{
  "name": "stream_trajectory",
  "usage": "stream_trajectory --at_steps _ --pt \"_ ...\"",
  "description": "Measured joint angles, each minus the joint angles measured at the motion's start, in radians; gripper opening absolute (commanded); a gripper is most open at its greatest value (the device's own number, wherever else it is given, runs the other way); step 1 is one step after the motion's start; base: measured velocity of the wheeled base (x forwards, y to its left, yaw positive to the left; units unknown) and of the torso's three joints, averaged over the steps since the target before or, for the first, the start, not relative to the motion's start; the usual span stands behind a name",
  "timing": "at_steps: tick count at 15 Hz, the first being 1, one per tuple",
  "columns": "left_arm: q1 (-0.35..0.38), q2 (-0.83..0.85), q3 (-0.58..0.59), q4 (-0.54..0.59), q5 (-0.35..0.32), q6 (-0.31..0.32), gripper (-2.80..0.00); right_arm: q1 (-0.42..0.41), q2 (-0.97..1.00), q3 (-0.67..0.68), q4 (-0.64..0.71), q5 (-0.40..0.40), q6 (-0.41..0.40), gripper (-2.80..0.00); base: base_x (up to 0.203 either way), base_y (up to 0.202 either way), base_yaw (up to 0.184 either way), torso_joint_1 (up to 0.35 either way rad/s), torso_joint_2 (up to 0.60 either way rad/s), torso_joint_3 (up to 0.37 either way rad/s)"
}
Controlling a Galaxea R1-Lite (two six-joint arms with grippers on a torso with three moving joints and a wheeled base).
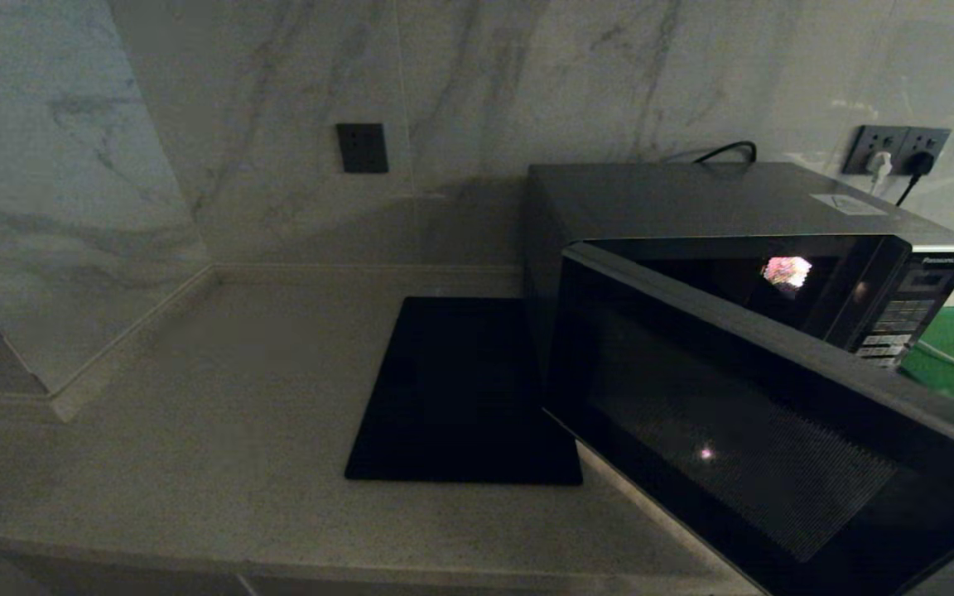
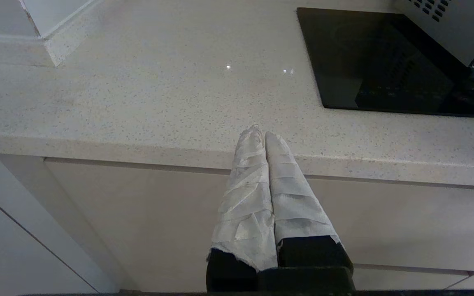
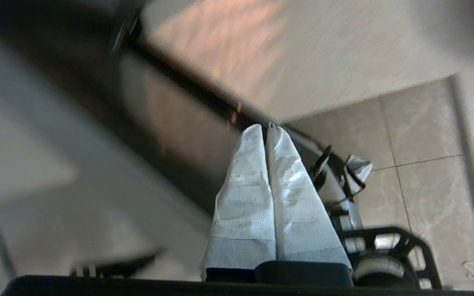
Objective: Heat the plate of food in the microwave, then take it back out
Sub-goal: Open the microwave oven
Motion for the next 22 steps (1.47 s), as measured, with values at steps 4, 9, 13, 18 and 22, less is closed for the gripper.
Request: stream_trajectory --at_steps 4,9,13,18,22 --pt "0.0 0.0 0.002 0.0 0.0 0.0 -2.8 0.131 -0.096 0.021 0.109 0.054 0.008 -2.8 0.0 0.0 0.0 0.0 0.0 0.0" --pt "0.0 0.0 0.001 -0.001 0.0 -0.001 -2.8 0.163 -0.14 0.042 0.165 0.166 0.001 -2.8 0.0 0.0 0.0 0.0 0.0 0.0" --pt "0.0 0.0 0.001 -0.001 0.0 -0.001 -2.8 0.265 -0.142 0.06 0.158 0.176 -0.002 -2.8 0.0 0.0 0.0 0.0 0.0 0.0" --pt "0.0 0.0 0.001 -0.002 0.0 -0.003 -2.8 0.506 -0.081 0.059 0.09 0.188 0.006 -2.8 0.0 0.0 0.0 0.0 0.0 0.0" --pt "0.0 0.0 0.001 -0.002 0.0 -0.002 -2.8 0.602 -0.026 0.057 0.045 0.196 0.009 -2.8 0.0 0.0 0.0 0.0 0.0 0.0"
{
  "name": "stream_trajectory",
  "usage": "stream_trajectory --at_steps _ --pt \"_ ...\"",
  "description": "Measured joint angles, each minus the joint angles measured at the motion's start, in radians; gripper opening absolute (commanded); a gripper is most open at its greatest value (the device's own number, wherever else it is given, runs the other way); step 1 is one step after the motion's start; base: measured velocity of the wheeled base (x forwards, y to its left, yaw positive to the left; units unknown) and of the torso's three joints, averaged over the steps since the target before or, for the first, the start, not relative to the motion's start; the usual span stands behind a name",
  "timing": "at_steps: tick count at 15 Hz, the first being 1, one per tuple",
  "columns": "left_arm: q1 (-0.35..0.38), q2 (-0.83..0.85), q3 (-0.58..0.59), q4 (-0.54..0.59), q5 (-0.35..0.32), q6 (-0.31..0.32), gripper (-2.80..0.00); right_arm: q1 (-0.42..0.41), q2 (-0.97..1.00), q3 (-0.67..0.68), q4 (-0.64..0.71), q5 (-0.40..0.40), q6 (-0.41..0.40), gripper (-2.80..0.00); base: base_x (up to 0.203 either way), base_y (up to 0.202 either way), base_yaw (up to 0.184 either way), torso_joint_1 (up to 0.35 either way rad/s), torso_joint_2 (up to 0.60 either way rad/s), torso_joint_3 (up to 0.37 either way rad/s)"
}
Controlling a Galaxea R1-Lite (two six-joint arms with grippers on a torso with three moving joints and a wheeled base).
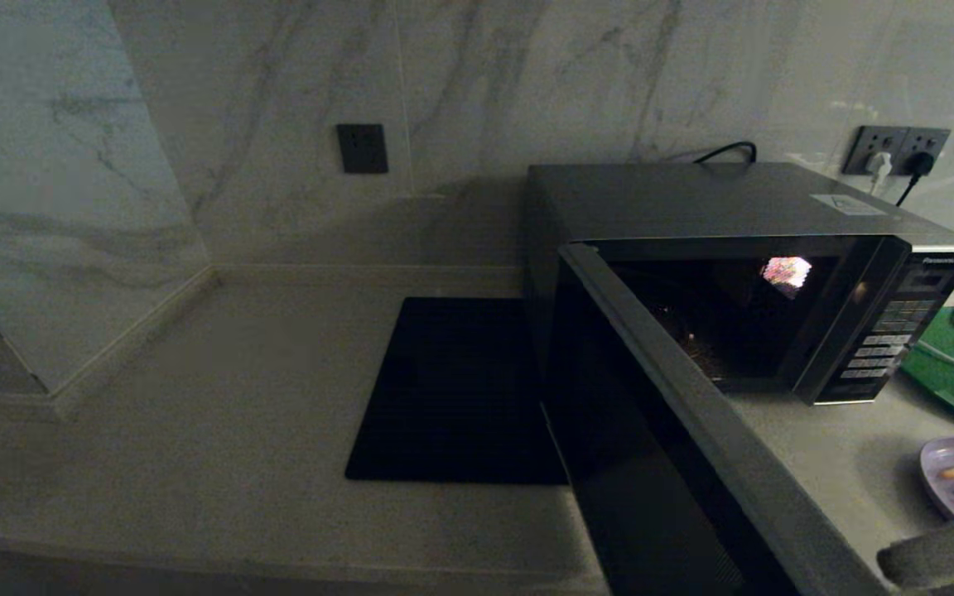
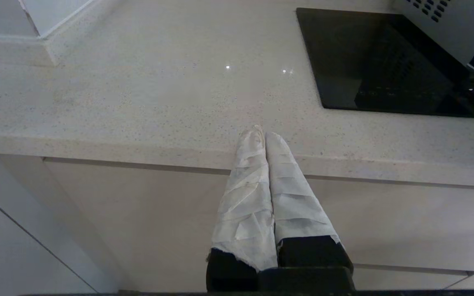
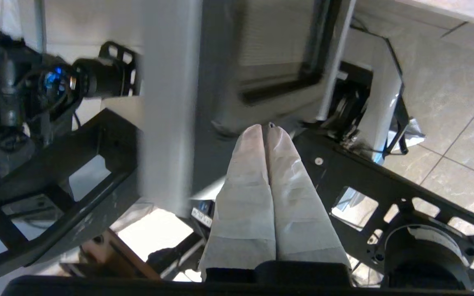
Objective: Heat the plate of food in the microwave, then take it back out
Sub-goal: Open the microwave oven
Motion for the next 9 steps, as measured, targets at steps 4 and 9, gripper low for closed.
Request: stream_trajectory --at_steps 4,9 --pt "0.0 0.0 0.0 0.0 0.0 0.0 -2.8 0.061 0.019 -0.012 -0.001 0.012 0.002 -2.8 0.0 0.0 0.0 0.0 0.0 0.0" --pt "0.0 0.0 0.0 0.0 -0.001 -0.001 -2.8 0.09 0.024 -0.035 -0.001 0.013 0.0 -2.8 0.0 0.0 0.0 0.0 0.0 0.0"
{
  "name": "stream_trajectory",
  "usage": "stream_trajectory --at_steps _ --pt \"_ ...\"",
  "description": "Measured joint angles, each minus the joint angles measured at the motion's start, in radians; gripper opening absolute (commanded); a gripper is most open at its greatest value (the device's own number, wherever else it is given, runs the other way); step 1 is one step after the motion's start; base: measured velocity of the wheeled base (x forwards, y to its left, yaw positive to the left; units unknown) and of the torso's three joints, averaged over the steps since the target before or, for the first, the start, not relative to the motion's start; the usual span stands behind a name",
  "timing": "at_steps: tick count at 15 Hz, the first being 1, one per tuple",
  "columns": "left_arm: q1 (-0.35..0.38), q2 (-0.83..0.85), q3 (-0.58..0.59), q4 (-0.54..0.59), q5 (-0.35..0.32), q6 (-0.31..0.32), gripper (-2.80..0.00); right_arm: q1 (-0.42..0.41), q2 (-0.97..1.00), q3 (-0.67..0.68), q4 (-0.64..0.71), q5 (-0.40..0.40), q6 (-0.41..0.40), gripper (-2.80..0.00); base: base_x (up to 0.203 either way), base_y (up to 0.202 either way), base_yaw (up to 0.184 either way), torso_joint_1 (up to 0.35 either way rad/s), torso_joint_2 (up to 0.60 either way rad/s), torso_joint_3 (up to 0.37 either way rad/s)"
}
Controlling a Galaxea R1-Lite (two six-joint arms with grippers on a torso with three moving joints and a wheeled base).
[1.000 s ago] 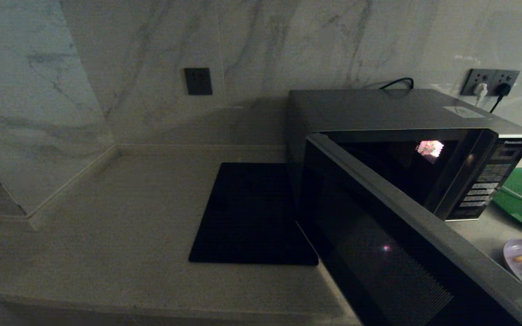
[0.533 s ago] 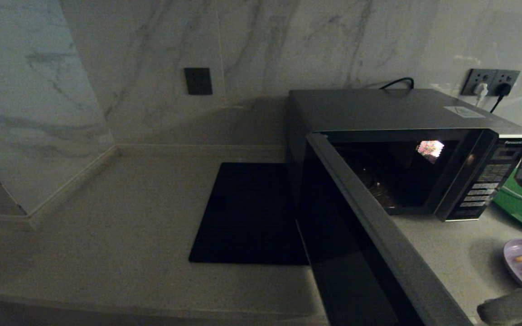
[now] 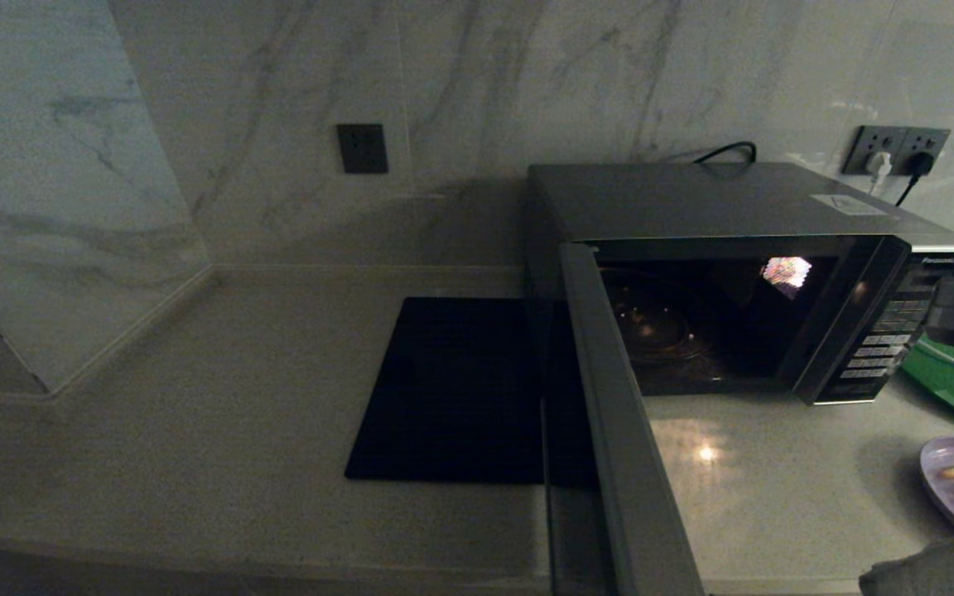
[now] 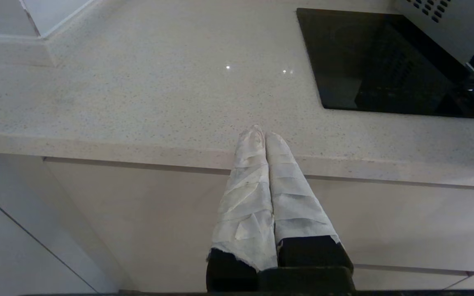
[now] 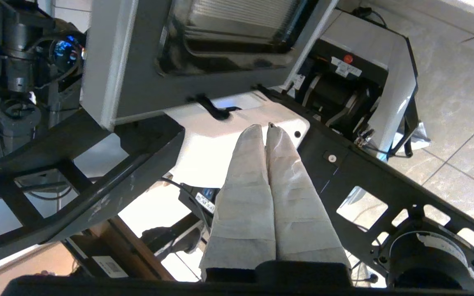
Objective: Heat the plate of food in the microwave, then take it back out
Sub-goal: Open the microwave oven
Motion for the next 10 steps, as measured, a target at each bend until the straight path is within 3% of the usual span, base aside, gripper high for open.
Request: stream_trajectory --at_steps 10 --pt "0.0 0.0 0.0 -0.002 0.0 -0.002 -2.8 -0.002 -0.032 0.029 0.0 -0.024 -0.004 -2.8 0.0 0.0 0.0 0.0 0.0 0.0"
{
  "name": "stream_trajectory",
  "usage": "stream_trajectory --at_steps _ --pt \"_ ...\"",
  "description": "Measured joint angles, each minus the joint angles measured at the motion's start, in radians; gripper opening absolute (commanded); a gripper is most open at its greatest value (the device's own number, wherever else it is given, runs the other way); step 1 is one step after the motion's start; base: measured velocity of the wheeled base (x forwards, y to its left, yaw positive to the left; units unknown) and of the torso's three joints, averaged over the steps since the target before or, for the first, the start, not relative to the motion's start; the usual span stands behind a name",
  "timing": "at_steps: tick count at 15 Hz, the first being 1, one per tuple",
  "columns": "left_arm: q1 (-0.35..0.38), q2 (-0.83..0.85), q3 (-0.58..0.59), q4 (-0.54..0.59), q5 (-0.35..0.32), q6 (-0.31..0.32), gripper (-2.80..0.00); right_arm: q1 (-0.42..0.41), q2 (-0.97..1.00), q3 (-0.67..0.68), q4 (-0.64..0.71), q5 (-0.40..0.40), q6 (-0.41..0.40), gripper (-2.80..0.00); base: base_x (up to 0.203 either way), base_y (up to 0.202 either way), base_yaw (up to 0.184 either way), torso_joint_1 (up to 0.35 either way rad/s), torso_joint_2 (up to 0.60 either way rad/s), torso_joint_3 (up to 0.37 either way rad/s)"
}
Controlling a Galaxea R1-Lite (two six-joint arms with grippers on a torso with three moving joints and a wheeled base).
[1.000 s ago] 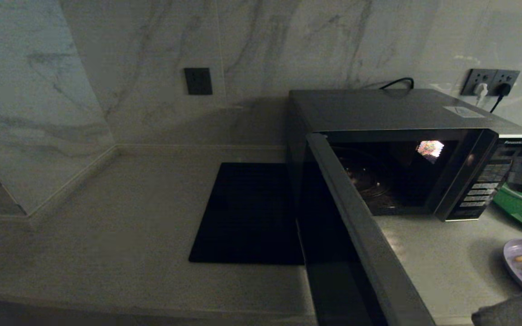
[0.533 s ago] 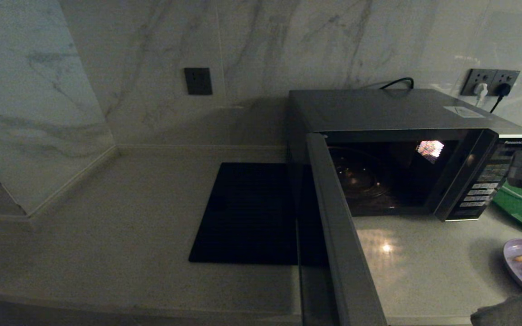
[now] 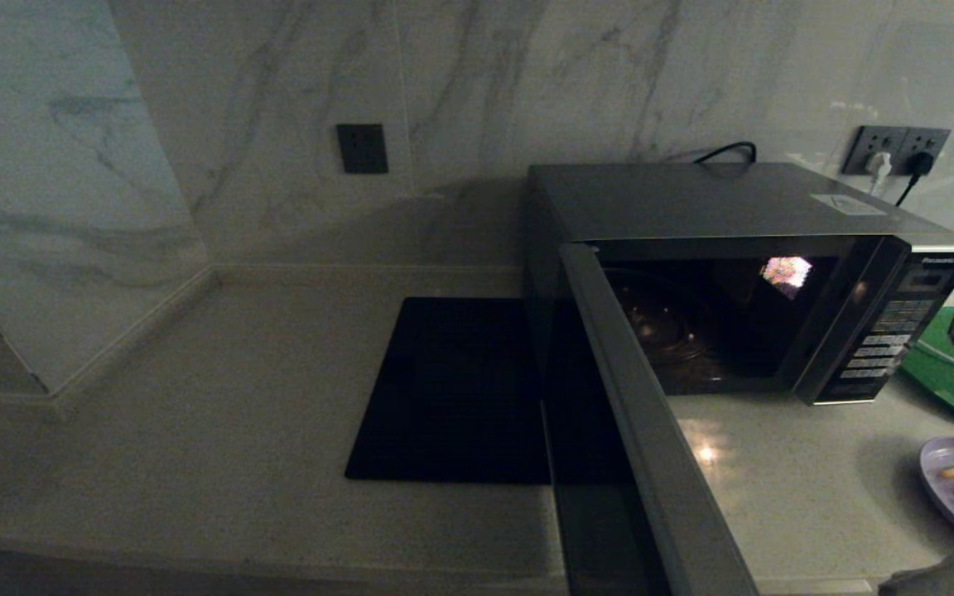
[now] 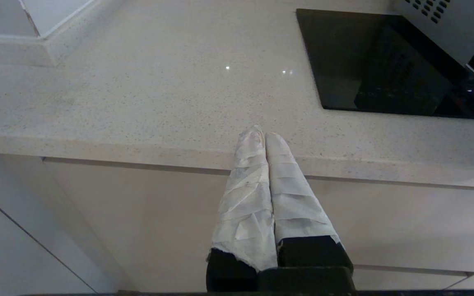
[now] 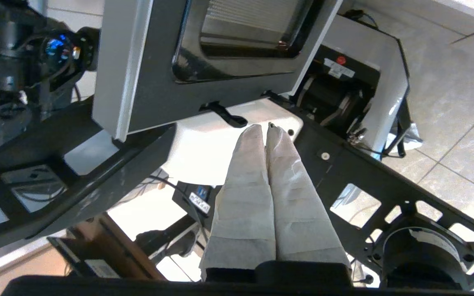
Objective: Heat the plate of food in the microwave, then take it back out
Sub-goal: Open the microwave oven, then put the plate in the microwave oven
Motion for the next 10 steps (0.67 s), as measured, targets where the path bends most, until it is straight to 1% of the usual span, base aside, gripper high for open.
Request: stream_trajectory --at_steps 2,5,6,8,10 --pt "0.0 0.0 0.001 0.0 0.0 0.0 -2.8 -0.03 -0.01 0.004 -0.001 -0.034 0.0 -2.8 0.0 0.0 0.0 0.0 0.0 0.0" --pt "0.0 0.0 0.001 0.0 0.0 -0.001 -2.8 -0.144 -0.032 0.006 -0.022 -0.155 -0.001 -2.8 0.0 0.0 0.0 0.0 0.0 0.0" --pt "0.0 0.0 0.001 0.0 0.0 -0.001 -2.8 -0.177 -0.041 0.006 -0.045 -0.215 -0.001 -2.8 0.0 0.0 0.0 0.0 0.0 0.0" --pt "0.0 0.0 0.001 0.0 0.0 -0.001 -2.8 -0.221 -0.057 0.006 -0.071 -0.372 0.0 -2.8 0.0 0.0 0.0 0.0 0.0 0.0" --pt "0.0 0.0 0.001 0.0 0.0 0.0 -2.8 -0.243 -0.071 -0.003 -0.079 -0.568 0.001 -2.8 0.0 0.0 0.0 0.0 0.0 0.0"
